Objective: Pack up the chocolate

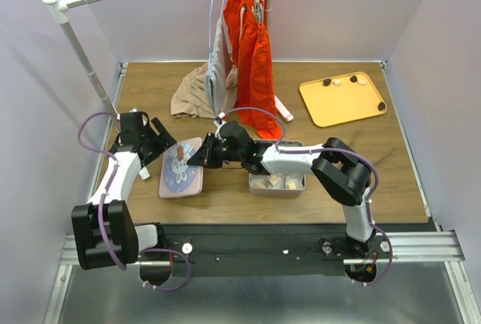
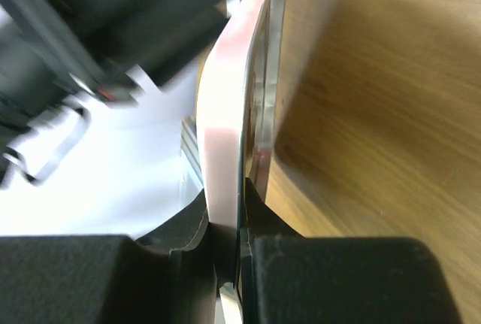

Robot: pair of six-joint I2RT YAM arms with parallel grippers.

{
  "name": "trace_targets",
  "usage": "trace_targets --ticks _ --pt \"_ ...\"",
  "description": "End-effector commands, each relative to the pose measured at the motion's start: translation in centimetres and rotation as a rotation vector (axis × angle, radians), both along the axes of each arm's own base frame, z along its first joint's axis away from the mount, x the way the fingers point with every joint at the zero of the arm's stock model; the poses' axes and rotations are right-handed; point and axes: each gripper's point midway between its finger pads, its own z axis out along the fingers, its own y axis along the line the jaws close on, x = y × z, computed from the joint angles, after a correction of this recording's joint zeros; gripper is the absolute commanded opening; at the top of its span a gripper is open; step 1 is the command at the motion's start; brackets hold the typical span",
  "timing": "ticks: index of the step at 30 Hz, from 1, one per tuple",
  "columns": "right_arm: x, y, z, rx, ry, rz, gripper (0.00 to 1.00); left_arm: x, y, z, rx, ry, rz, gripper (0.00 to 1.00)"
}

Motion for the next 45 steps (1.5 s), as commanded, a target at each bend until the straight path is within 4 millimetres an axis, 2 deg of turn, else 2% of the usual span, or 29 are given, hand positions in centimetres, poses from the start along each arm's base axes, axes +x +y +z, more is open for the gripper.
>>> trace_targets --ticks 1,4,5,6,8,9,11,12,13,15,16,17,18,21,24,26,30,33,34,41,45 --pt "-2.1 -0.5 3.7 0.025 -0.062 0.126 0.01 1.1 1.0 5.2 0.09 -0.09 -0.021 0.86" --pt "-3.2 -2.2 4.7 0.033 -0.059 0.184 0.01 1.5 1.6 7.5 0.126 -0.135 -0.022 0.86" --pt "-3.9 -3.3 3.7 0.013 -0.042 0.193 0.01 1.4 1.9 7.8 0.139 -0.136 -0.023 0.86" --pt "-4.1 -4.5 5.5 0.041 -0.068 0.199 0.01 1.4 2.0 8.1 0.148 -0.142 -0.024 0.86" --pt "-4.7 -6.4 5.9 0.038 -0.074 0.204 0.01 1.5 2.2 8.9 0.162 -0.154 -0.028 0.86" --pt "-5.0 -7.9 5.2 0.017 -0.076 0.223 0.01 1.6 1.9 9.2 0.164 -0.168 -0.063 0.86" --pt "-5.9 -10.4 5.8 -0.018 -0.076 0.247 0.01 1.9 1.2 9.7 0.152 -0.197 -0.118 0.85" --pt "-5.8 -12.0 4.9 -0.053 -0.083 0.255 0.01 2.0 0.5 10.0 0.136 -0.211 -0.156 0.85" --pt "-6.4 -13.6 5.9 -0.065 -0.085 0.245 0.01 2.0 0.2 10.3 0.129 -0.226 -0.176 0.85" --pt "-5.8 -16.1 6.6 -0.064 -0.085 0.212 0.01 2.0 -0.6 11.2 0.105 -0.264 -0.212 0.84" --pt "-5.9 -17.5 6.0 -0.079 -0.055 0.19 0.01 1.9 -0.9 11.5 0.102 -0.281 -0.229 0.83" --pt "-5.7 -18.7 6.9 -0.066 -0.057 0.167 0.01 2.1 -1.4 12.2 0.099 -0.316 -0.247 0.82" --pt "-4.3 -20.5 7.1 -0.055 -0.017 0.124 0.01 1.8 -1.9 13.3 0.094 -0.357 -0.265 0.82" --pt "-3.5 -23.3 6.3 -0.023 0.056 0.093 0.01 1.6 -3.6 15.2 0.093 -0.428 -0.316 0.82" --pt "-2.9 -24.5 5.4 0.005 0.109 0.114 0.01 1.2 -6.0 15.7 0.083 -0.436 -0.353 0.82" --pt "-2.3 -24.9 5.5 0.018 0.105 0.112 0.01 0.6 -7.7 15.5 0.07 -0.424 -0.38 0.82" --pt "-1.0 -27.1 5.9 0.062 0.106 0.093 0.01 -0.1 -9.2 14.2 0.032 -0.387 -0.372 0.82" --pt "-0.6 -28.5 5.4 0.087 0.116 0.083 0.01 -0.5 -9.5 12.8 0.018 -0.362 -0.371 0.82" --pt "-0.7 -28.8 4.7 0.086 0.138 0.079 0.01 -0.6 -9.5 12.3 0.013 -0.354 -0.371 0.82" --pt "0.1 -29.6 4.8 0.117 0.13 0.069 0.01 -0.6 -10.2 12.0 0.002 -0.348 -0.394 0.82" --pt "0.6 -30.1 4.2 0.114 0.136 0.055 0.01 -0.7 -10.8 11.2 -0.016 -0.326 -0.408 0.82"
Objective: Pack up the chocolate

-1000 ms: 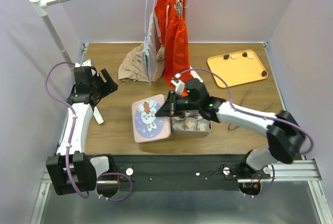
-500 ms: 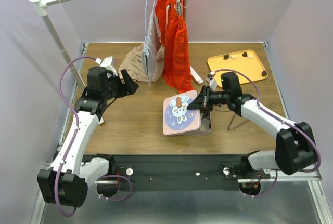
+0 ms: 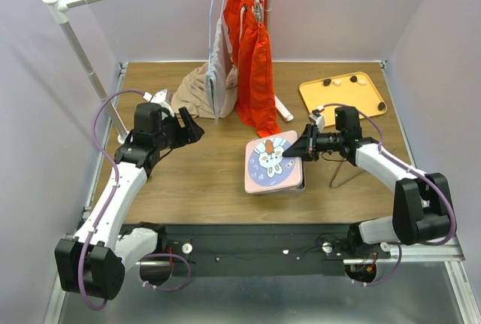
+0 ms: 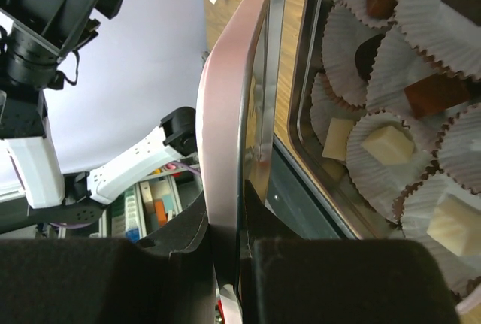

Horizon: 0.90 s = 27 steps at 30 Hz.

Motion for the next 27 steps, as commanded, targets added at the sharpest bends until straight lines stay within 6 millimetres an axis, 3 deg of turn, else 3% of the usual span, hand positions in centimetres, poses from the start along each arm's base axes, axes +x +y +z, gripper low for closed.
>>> trace_targets --ticks 1,6,27 --pt "0.3 -0.5 0.1 0.037 -0.03 0.028 0.01 0.2 -0.7 -0.4 -0.018 0.005 -0.01 0.82" --pt "0.9 -1.5 -0.7 0.03 -0.022 -0.004 0.01 0.3 -0.8 -0.4 -0.017 0.006 -0.007 0.82" --pt "1.1 -2.5 -3.6 0.0 0.041 -0.053 0.01 0.6 -1.5 -0.5 -0.014 0.017 -0.024 0.83"
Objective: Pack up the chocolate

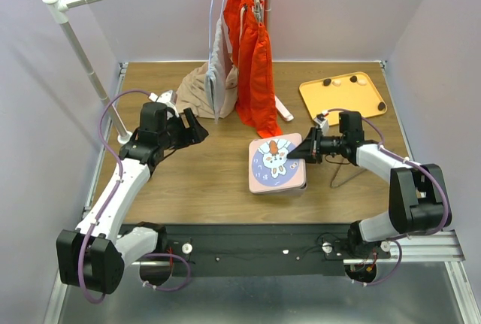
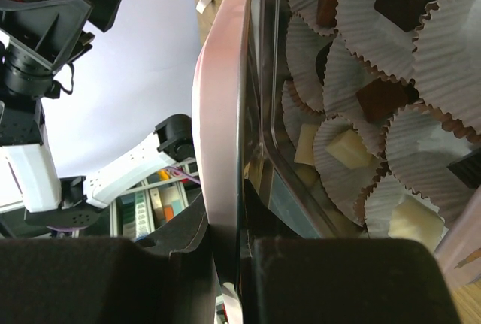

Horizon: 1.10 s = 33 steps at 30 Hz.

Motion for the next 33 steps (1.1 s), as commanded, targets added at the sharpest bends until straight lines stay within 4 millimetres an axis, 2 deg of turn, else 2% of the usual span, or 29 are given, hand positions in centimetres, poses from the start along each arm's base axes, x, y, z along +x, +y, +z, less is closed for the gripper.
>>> trace_targets --ticks 1,8,11,15,28,31,33 --pt "0.1 -0.5 -0.8 -0.01 0.004 -0.019 0.01 0.4 -0.3 0.7 -0.005 -0.027 0.0 0.83" --pt "0.2 -0.9 -1.1 -0.018 0.011 -0.039 0.01 0.4 -0.4 0.3 0.0 -0.015 -0.005 0.83" --pt "0.2 -1.1 -1.4 -0.026 0.016 -0.047 0.01 0.7 -0.6 0.8 -0.004 -0.026 -0.009 0.83" --pt "0.0 -1.2 -1.6 -0.031 0.019 -0.056 0.05 0.9 -0.7 1.2 0.0 -0.033 -0.008 0.83" --pt "0.4 -2.3 -2.2 -0.066 0.025 -0.126 0.2 1.0 -1.0 0.7 0.008 -0.017 -0.016 0.83" --pt "0.5 -2.6 -2.1 -0.07 0.023 -0.141 0.18 1.0 -2.1 0.7 0.001 -0.013 -0.054 0.83" --pt "0.9 -2.8 -2.2 -0.07 0.025 -0.153 0.13 0.8 -4.0 0.4 0.0 -0.005 -0.106 0.84"
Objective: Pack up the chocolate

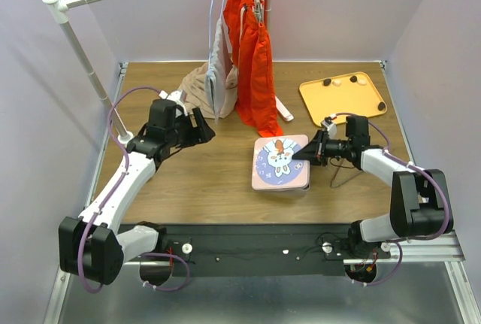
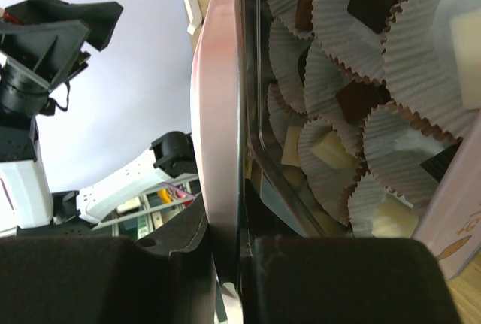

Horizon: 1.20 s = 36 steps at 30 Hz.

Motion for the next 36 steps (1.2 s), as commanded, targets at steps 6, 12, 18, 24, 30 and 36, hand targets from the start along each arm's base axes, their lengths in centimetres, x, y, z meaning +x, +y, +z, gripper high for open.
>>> trace_targets --ticks 6,12,18,24,30,36 --pt "1.2 -1.2 -0.1 0.014 0.005 -0.041 0.01 -1.0 -10.0 -0.7 -0.059 0.006 -0.235 0.84" --pt "1.4 -1.1 1.4 0.041 -0.042 -0.034 0.01 -2.3 -14.5 -1.5 -0.137 0.039 -0.327 0.86" --pt "1.1 -0.9 4.3 0.07 -0.124 -0.023 0.01 -2.0 -14.1 -0.6 -0.12 0.001 -0.296 0.87" --pt "0.6 -1.8 4.2 0.077 -0.115 -0.059 0.01 -1.9 -14.1 -1.2 -0.091 0.02 -0.3 0.87" --pt "0.5 -2.4 3.0 0.068 -0.096 -0.082 0.01 -1.8 -14.1 -1.5 -0.093 0.027 -0.297 0.87" --pt "0.4 -2.4 2.0 0.058 -0.072 -0.086 0.01 -1.6 -14.4 -1.8 -0.088 0.033 -0.303 0.87"
